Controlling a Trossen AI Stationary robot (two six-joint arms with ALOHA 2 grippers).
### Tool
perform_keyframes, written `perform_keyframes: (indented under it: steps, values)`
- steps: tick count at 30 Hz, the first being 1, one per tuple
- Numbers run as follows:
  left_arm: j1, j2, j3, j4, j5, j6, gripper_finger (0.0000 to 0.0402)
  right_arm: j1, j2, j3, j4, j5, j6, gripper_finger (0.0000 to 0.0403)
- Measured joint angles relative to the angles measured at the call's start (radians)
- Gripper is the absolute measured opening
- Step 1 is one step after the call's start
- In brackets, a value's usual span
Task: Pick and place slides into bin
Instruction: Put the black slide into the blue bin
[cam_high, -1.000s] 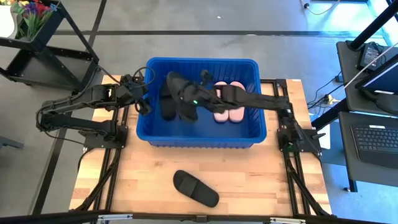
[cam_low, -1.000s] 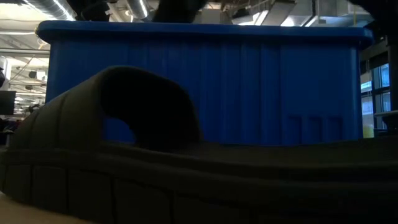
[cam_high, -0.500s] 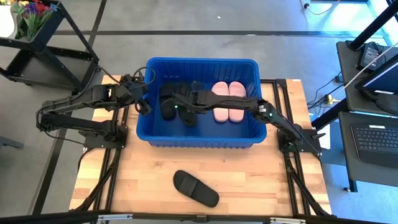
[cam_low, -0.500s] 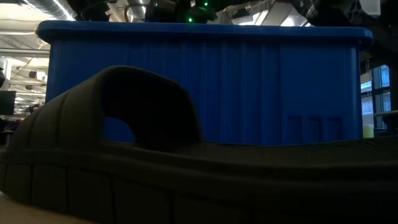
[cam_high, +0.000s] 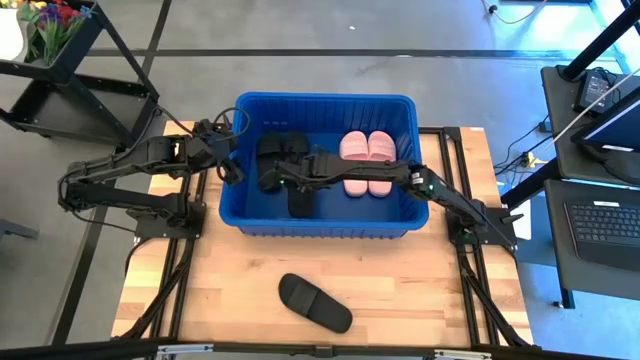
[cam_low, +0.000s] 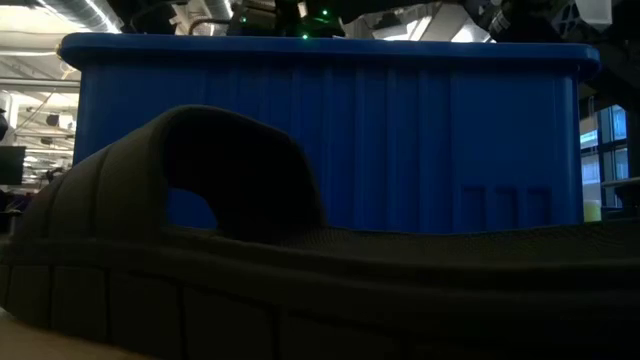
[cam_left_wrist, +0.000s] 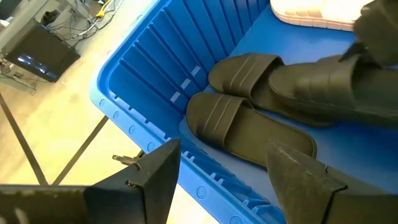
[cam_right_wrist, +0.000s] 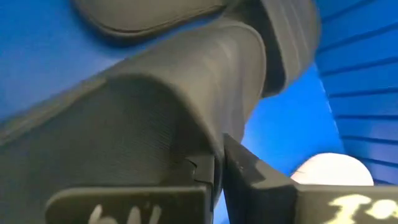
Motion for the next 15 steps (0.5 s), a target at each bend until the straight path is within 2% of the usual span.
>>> perform_keyframes:
  steps: [7, 15]
  values:
    - [0.0, 0.0, 0.0, 0.0, 0.0, 0.0, 0.0228, 0.025, 0.008, 0.0, 0.014, -0.003, 0.001, 0.0015]
    - [0.0, 0.0, 0.0, 0.0, 0.0, 0.0, 0.0228, 0.029, 0.052, 0.003, 0.037, -0.063, -0.004, 0.0018]
